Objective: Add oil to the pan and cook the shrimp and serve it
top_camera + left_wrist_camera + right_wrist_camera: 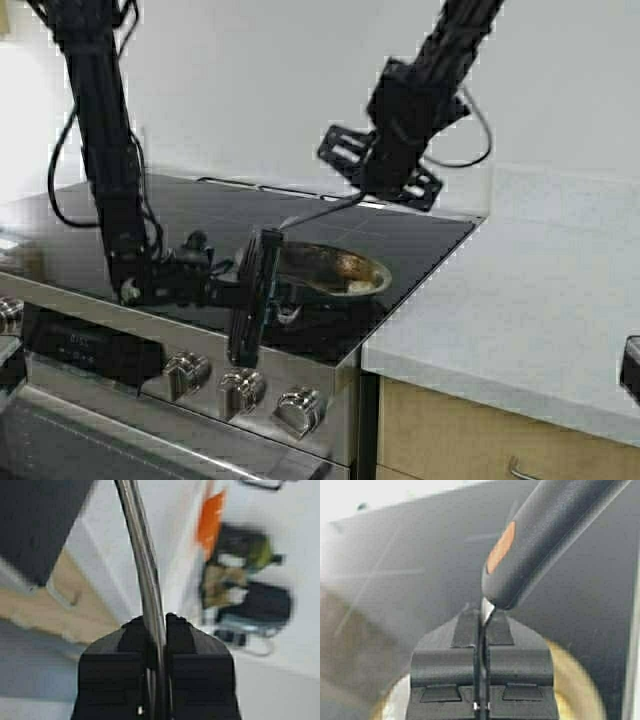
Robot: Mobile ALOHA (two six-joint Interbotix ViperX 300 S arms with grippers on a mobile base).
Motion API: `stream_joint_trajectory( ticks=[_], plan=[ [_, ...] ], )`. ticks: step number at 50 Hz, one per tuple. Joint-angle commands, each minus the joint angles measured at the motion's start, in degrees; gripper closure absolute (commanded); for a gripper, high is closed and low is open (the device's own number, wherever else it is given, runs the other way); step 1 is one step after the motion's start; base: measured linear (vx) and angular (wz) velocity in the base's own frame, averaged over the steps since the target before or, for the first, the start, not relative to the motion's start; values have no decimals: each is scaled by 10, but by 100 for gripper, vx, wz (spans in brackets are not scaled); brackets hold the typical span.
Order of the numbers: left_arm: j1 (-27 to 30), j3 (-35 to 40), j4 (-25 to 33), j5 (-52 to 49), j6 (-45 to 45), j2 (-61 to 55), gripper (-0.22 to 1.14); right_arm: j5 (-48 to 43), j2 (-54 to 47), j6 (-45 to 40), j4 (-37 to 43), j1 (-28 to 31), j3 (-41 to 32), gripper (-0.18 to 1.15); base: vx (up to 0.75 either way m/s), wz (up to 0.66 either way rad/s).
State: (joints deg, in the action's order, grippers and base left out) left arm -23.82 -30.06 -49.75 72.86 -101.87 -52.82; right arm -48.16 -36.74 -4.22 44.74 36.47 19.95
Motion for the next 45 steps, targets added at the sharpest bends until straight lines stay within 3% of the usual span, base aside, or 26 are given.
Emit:
stream_joint_trajectory(
  ticks=[1, 14, 45],
  plan=[
    [2, 17, 33, 56, -12, -8, 88, -9, 53, 3, -17, -4, 22, 90, 0, 0],
    [3, 52, 57, 122, -25, -52, 88, -15, 75, 1, -21, -5, 61, 90, 0, 0],
    [4, 47, 61, 118, 13, -101, 88, -33, 100, -2, -12, -5, 92, 90, 0, 0]
  ],
)
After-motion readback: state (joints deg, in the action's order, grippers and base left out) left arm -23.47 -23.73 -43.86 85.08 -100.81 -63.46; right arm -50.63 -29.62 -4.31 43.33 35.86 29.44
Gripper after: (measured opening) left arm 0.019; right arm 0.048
